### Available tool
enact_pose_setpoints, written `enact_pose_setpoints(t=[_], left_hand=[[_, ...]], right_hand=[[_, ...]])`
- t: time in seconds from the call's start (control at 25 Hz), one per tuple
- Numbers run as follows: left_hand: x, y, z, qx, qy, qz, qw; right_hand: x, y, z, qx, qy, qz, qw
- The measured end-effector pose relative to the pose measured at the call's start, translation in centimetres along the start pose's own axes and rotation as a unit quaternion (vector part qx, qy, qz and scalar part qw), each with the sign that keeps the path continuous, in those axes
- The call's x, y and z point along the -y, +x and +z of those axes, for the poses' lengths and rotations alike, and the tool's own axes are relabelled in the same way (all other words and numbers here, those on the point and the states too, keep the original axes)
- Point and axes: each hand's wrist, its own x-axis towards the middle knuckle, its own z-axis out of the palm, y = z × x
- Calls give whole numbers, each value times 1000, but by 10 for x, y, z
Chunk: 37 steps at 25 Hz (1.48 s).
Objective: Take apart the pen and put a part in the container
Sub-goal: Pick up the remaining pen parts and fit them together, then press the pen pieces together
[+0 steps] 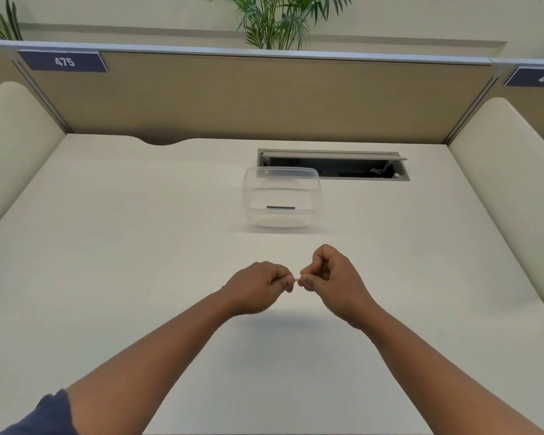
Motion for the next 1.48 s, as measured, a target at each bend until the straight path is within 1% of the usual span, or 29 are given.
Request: enact_pose_setpoints(t=[0.04,0.08,0.12,0.16,0.24,0.28,0.32,0.4,0.52,0.6,0.68,0.72,0.76,0.8,0.88,0.92,1.08,1.2,1.36,1.48], left_hand=[[1,1,-3,19,-34,-3,999],[1,1,-5,28,-44,-1,999],[2,1,-6,25,-23,3,999],[3,0,-4,5,28,16,999],[6,-1,2,-57,144,70,985],[7,-2,6,-77,168,98,978],[8,-2,9,-85,171,115,975],[11,1,12,-71,165,115,977],[19,5,14,-43,153,69,985],[31,6,9,-62,156,50,985],[43,6,3,-128,110,23,985],[50,5,1,-161,75,5,984],[56,5,-2,-179,26,-18,983],[61,5,-4,-176,-43,-48,982],[67,5,-6,-148,-195,-100,964],[69,5,-7,-142,-239,-111,954],[75,11,-6,-149,-271,-108,945],[82,14,-3,-144,-245,-107,953],[91,24,2,-144,-116,-96,978],[95,33,8,-140,-58,-89,984]], right_hand=[[-1,-1,1,-5,-16,-15,1000],[-2,-1,1,-7,-22,-15,1000],[-3,0,1,-5,-10,-1,1000],[-3,2,-1,1,23,26,999],[-5,4,-5,27,131,96,986],[-6,4,-7,37,169,116,978],[-7,4,-7,41,177,121,976],[-11,4,-4,32,140,108,984],[-17,7,0,-16,99,93,991],[-21,11,-3,-44,102,93,989],[-28,14,-9,-63,121,97,986],[-32,15,-12,-67,136,101,983],[-35,16,-15,-70,150,104,981],[-38,17,-17,-71,161,107,979],[-44,20,-17,-70,170,108,977],[-47,22,-16,-71,169,107,977],[-57,31,-13,-86,127,107,982],[-64,37,-12,-89,68,103,988],[-74,49,-9,-73,-12,101,992],[-80,61,-8,-72,-66,97,991]])
